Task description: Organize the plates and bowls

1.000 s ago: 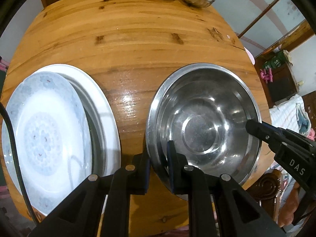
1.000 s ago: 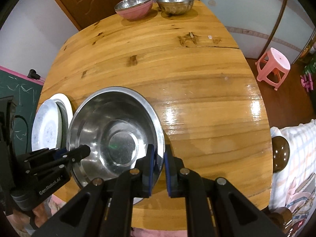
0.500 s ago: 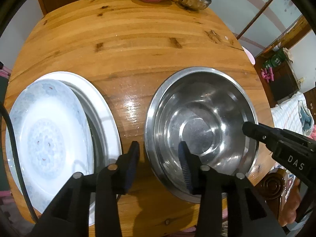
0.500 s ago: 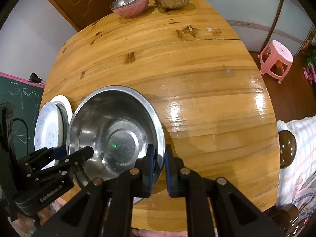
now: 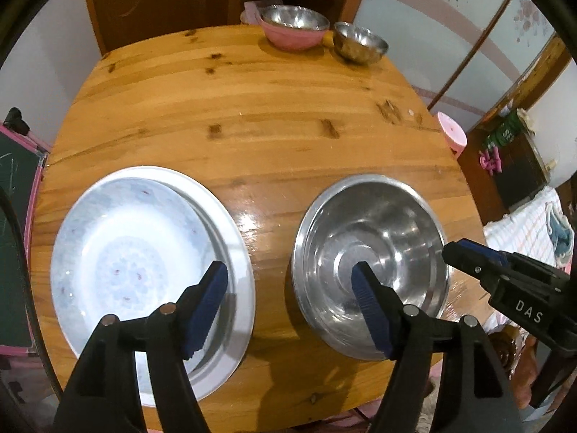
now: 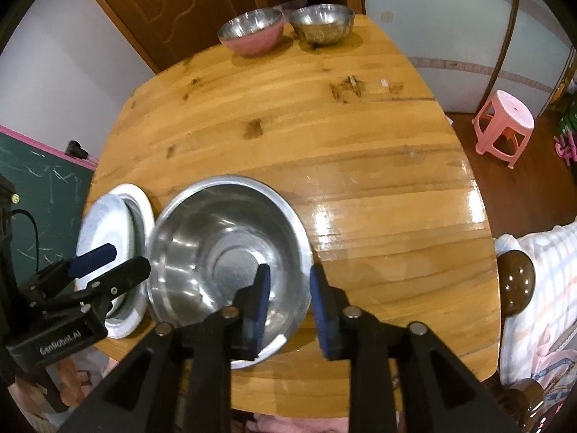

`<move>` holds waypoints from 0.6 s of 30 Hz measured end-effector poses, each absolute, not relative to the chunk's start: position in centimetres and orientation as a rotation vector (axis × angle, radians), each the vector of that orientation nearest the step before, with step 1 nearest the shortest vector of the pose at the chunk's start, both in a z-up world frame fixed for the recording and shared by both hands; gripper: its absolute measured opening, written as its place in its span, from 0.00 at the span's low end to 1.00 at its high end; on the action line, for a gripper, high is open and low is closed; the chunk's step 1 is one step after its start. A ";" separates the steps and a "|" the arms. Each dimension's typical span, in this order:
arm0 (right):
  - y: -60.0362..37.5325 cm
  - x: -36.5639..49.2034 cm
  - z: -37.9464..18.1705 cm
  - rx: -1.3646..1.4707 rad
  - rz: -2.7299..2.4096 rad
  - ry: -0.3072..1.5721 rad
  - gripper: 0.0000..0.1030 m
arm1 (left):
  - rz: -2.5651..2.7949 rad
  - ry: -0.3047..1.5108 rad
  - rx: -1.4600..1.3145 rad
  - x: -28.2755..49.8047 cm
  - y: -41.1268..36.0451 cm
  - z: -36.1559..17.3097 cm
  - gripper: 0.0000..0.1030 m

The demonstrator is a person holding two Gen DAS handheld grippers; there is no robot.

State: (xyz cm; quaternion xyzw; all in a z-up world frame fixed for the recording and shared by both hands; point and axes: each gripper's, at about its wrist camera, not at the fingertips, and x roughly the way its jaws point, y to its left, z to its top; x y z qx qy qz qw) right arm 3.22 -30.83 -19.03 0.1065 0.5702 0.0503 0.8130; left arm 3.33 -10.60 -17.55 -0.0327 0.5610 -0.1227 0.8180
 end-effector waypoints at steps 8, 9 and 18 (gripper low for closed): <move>-30.3 2.3 -16.1 0.181 0.122 1.132 0.23 | -0.250 1.084 -0.102 2.4 -9.5 -13.6 0.69; -30.2 2.2 -16.0 0.178 0.121 1.130 0.23 | -0.247 1.067 -0.095 2.2 -9.5 -13.1 0.71; -29.9 1.4 -12.9 0.167 0.150 1.067 0.23 | -0.276 0.945 -0.048 1.1 -10.3 -8.0 0.76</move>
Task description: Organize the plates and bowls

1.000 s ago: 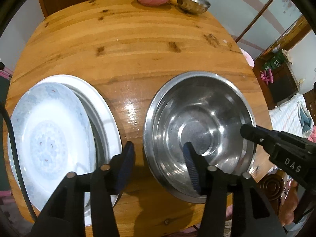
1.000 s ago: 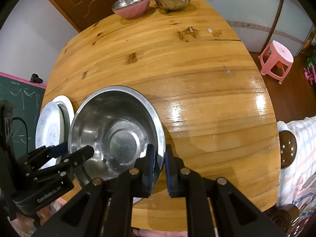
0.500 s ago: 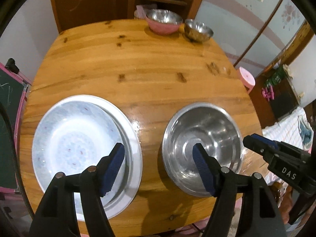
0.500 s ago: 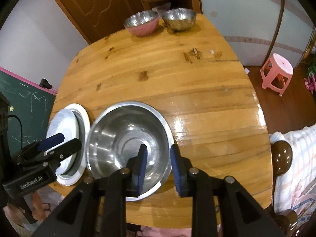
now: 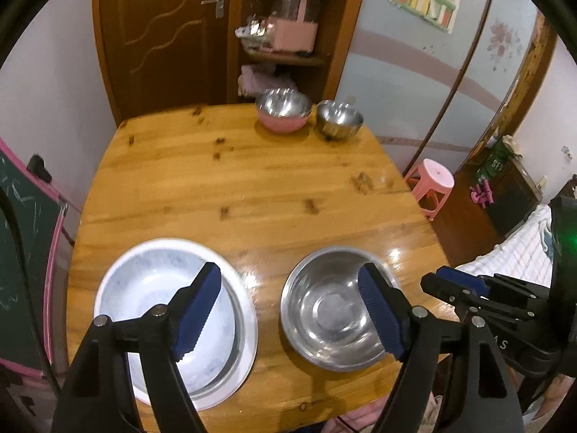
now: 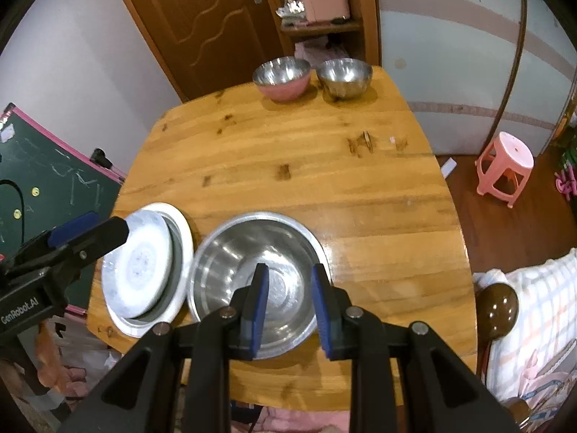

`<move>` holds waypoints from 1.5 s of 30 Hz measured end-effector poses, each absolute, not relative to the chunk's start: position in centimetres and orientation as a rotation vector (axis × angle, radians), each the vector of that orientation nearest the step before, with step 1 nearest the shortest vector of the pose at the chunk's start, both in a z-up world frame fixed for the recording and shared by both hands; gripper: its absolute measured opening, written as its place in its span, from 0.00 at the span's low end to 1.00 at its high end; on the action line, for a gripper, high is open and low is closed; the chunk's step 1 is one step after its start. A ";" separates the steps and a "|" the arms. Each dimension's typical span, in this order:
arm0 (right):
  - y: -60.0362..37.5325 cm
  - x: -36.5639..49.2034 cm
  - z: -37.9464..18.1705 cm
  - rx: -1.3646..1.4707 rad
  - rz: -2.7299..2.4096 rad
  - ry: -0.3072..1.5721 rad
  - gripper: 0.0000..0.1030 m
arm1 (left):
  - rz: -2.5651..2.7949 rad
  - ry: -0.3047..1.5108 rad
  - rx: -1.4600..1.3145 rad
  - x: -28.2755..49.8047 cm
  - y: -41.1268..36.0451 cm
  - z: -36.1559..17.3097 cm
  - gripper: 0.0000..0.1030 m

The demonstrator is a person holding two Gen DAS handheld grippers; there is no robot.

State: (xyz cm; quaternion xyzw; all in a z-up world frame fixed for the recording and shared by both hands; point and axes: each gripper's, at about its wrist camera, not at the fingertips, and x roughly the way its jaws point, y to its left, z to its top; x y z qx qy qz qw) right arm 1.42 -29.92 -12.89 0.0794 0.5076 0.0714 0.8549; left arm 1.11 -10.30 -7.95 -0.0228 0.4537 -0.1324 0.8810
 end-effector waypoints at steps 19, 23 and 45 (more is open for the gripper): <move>-35.8 5.9 7.2 0.005 0.074 0.712 0.39 | -0.298 0.657 -0.013 6.6 -12.0 10.1 0.89; -36.8 7.1 11.5 -0.024 0.043 0.634 0.40 | -0.282 0.601 -0.036 8.8 -12.0 13.6 1.00; -35.2 30.4 1.8 0.004 0.109 0.935 0.45 | -0.146 0.803 -0.027 31.9 -15.1 2.5 0.99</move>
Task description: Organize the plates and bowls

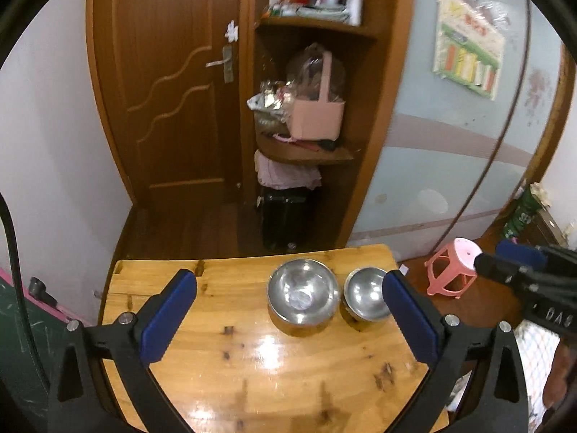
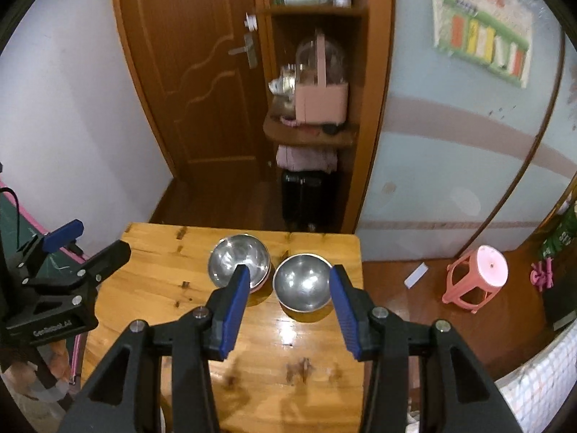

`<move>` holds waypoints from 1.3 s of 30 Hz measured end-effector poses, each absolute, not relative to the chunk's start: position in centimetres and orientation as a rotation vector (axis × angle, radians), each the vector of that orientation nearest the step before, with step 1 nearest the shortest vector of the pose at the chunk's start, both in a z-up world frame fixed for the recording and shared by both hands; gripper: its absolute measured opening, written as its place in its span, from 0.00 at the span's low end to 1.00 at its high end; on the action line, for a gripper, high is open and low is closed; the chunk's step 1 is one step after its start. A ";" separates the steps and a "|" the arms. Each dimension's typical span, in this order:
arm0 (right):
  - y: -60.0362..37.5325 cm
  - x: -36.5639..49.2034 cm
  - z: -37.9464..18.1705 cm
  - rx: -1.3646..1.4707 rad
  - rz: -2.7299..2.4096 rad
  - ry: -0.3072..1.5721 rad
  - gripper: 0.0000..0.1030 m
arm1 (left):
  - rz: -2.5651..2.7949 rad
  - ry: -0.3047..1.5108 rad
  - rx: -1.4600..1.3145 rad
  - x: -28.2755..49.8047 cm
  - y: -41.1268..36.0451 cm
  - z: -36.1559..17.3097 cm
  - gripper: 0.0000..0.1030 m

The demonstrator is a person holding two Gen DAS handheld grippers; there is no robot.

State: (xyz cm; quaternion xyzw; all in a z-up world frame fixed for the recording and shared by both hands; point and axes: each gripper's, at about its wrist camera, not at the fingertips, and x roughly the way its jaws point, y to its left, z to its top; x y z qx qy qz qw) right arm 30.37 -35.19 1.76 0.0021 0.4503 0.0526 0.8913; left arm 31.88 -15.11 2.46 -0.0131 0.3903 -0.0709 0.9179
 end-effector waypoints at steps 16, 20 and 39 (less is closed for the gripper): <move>-31.2 42.0 -13.8 0.019 0.141 1.204 0.27 | -0.030 1.073 -0.085 43.1 -13.8 -14.3 0.92; -30.7 43.6 -16.5 0.030 0.137 1.244 0.21 | -0.033 1.133 -0.115 43.8 -13.3 -16.9 0.87; -29.3 46.1 -20.8 0.031 0.159 1.326 0.04 | -0.187 1.366 -0.235 44.8 -13.2 -23.2 0.10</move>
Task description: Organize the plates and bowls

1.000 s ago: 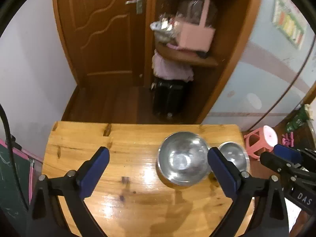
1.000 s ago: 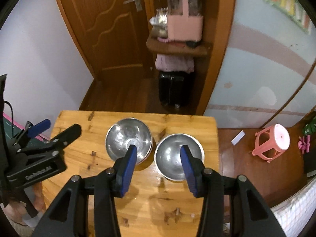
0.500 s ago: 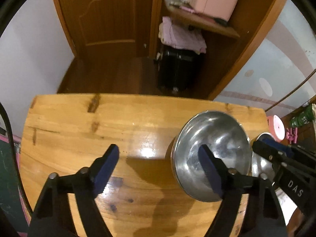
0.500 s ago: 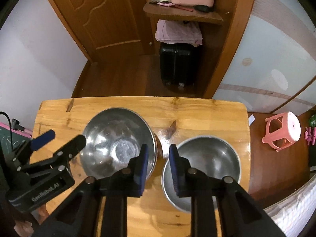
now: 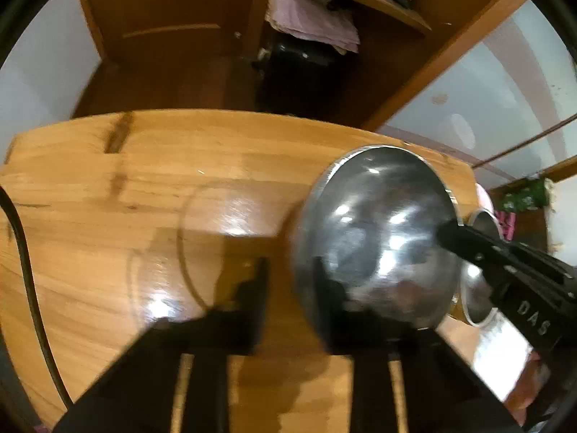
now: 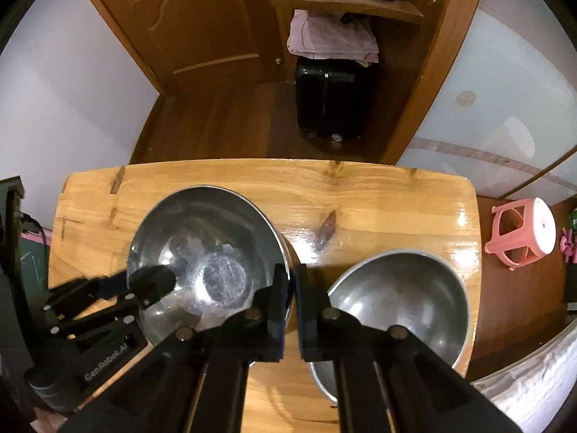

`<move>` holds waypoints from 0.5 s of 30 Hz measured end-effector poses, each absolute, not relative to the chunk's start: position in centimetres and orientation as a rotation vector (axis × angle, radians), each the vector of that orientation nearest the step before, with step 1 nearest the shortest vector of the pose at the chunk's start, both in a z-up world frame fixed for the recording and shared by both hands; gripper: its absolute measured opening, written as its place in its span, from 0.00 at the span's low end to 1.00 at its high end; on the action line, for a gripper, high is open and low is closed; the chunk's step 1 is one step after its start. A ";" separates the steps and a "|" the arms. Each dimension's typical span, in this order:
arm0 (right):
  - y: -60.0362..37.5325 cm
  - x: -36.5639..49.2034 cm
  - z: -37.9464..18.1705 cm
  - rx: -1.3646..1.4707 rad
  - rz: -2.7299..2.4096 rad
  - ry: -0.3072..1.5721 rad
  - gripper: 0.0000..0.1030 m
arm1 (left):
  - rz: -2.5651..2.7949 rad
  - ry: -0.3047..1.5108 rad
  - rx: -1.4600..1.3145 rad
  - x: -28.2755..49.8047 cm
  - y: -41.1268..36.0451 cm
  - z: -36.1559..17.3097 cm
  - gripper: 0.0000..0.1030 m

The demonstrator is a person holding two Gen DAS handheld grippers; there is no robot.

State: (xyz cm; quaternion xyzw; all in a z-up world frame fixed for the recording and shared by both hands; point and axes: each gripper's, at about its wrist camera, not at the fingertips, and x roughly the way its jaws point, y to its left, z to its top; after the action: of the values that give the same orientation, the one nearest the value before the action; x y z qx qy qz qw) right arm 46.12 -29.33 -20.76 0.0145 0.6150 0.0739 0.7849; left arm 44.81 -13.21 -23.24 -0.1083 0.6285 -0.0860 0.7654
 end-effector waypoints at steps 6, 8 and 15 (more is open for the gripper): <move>-29.0 45.1 -20.2 0.014 0.145 1.344 0.04 | -0.197 1.364 -0.221 44.0 -13.7 -22.3 0.10; -29.4 44.7 -19.8 0.038 0.150 1.348 0.04 | -0.210 1.354 -0.232 43.4 -13.5 -21.2 0.10; -30.1 40.5 -16.4 0.101 0.144 1.358 0.04 | -0.256 1.315 -0.147 40.2 -14.2 -15.7 0.10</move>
State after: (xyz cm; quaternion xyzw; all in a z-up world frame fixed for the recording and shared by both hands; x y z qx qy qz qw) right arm 40.49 -30.05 -16.38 0.0468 0.6270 0.0666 0.7747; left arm 40.20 -14.18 -15.67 -0.0682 0.6087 -0.1187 0.7815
